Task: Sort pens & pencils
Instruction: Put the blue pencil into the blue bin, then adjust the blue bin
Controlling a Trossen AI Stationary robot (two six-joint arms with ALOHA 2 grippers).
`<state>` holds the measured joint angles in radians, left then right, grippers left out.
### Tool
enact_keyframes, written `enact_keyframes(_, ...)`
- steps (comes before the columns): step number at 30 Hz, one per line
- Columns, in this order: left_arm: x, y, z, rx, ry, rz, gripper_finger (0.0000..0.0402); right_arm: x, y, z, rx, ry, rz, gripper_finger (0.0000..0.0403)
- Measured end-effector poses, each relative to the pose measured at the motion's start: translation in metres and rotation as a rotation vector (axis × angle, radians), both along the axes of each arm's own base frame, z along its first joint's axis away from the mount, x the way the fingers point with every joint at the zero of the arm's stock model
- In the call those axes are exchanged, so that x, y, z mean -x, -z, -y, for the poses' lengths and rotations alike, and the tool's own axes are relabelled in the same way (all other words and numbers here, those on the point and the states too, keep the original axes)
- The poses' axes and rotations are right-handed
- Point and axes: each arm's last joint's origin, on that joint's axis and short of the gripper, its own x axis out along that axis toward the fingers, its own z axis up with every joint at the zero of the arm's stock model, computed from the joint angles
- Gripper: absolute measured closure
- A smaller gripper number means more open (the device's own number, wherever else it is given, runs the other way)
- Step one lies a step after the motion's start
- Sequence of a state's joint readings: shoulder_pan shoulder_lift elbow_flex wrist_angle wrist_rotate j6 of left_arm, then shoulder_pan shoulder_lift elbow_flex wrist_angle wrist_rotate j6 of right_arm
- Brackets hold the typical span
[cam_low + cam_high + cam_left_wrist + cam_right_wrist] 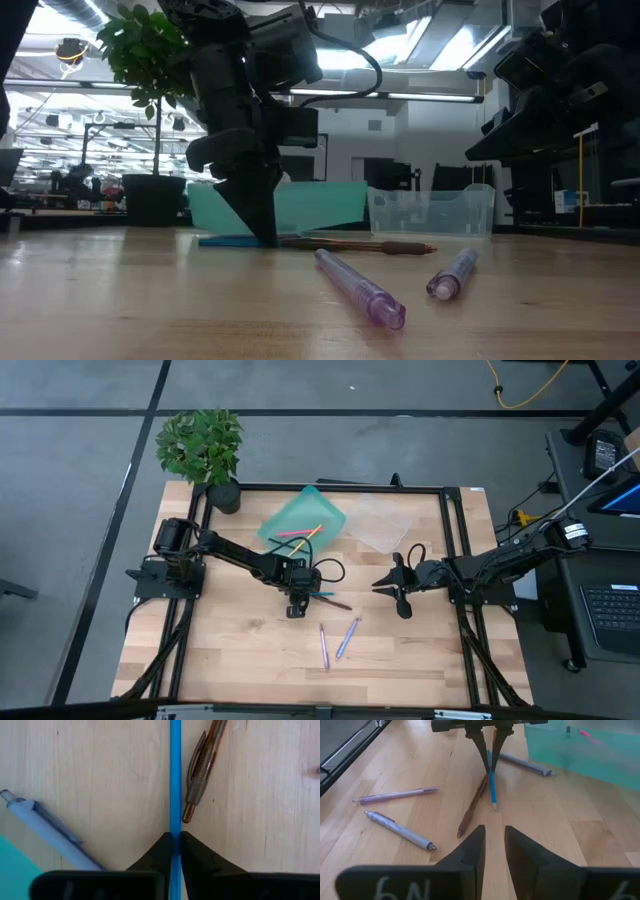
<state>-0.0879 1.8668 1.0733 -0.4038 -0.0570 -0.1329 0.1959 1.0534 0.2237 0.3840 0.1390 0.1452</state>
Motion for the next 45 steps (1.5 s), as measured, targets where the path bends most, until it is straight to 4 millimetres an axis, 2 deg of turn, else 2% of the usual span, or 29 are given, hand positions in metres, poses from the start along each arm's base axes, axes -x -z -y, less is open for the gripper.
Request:
enact_keyframes(4,0.0,0.0,0.0,0.003,0.001,0.0,0.0394,0.0,0.0,0.0,0.0,0.0,0.0,0.0328)
enact_keyframes(12,0.0,0.0,0.001,0.009,0.009,0.007,0.0396,0.0,0.0,0.0,0.0,0.0,0.0,0.0328)
enact_keyframes(23,-0.006,-0.008,0.022,0.033,0.077,0.018,0.04,0.0,0.0,0.0,0.0,0.0,-0.002,0.0328)
enact_keyframes(38,-0.006,-0.015,0.04,0.023,0.115,0.027,0.04,0.0,0.0,0.0,-0.002,0.001,-0.005,0.0328)
enact_keyframes(45,-0.009,-0.016,0.04,-0.076,0.082,0.075,0.0401,0.0,0.0,0.0,-0.002,0.001,-0.004,0.0328)
